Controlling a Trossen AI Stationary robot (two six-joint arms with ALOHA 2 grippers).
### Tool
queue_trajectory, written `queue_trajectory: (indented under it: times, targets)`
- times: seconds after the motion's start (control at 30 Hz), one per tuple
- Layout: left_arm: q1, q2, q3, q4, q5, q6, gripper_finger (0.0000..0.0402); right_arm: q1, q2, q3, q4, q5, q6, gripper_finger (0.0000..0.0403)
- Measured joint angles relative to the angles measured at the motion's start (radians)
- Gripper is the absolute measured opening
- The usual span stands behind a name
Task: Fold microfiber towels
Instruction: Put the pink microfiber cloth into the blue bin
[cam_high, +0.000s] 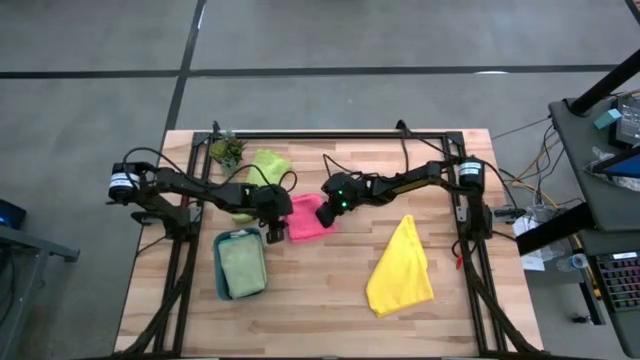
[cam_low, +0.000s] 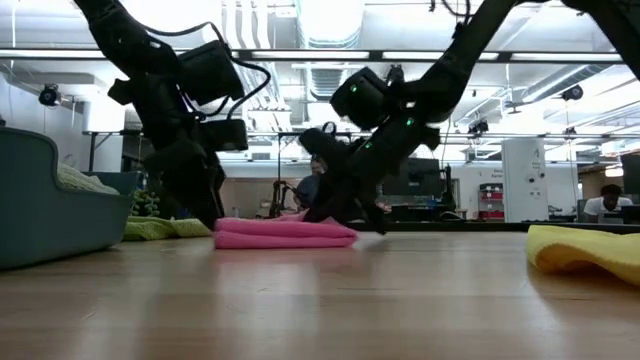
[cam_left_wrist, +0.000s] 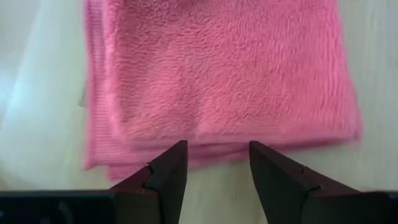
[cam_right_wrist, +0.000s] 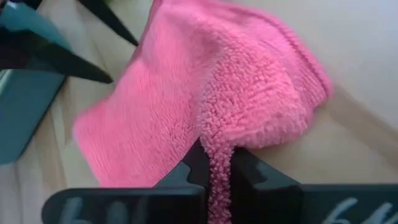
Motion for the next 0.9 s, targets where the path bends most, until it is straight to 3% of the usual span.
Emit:
queue_trajectory:
  times: [0.2,0.37,0.5,0.7,0.9]
  targets:
    - [0.011,-0.027,0.007,0.038,-0.002,-0.035,0.0157,0.041,-0.081,-0.064,-0.06,0.146,0.021,0.0014]
    - [0.046,-0.024,0.004,0.154,0.011,-0.316,0.0157,0.089,-0.179,-0.184,-0.055,0.3,0.138,0.0014]
    - [0.048,-0.012,0.0,0.284,0.118,-0.443,0.0162,0.138,-0.25,-0.276,-0.052,0.401,0.221,0.0013]
    - [0.05,0.055,0.003,0.4,0.128,-0.59,0.0214,0.198,-0.308,-0.336,-0.045,0.504,0.277,0.0013]
    - [0.05,0.158,0.023,0.47,0.065,-0.7,0.0266,0.209,-0.31,-0.336,-0.04,0.522,0.26,0.0013]
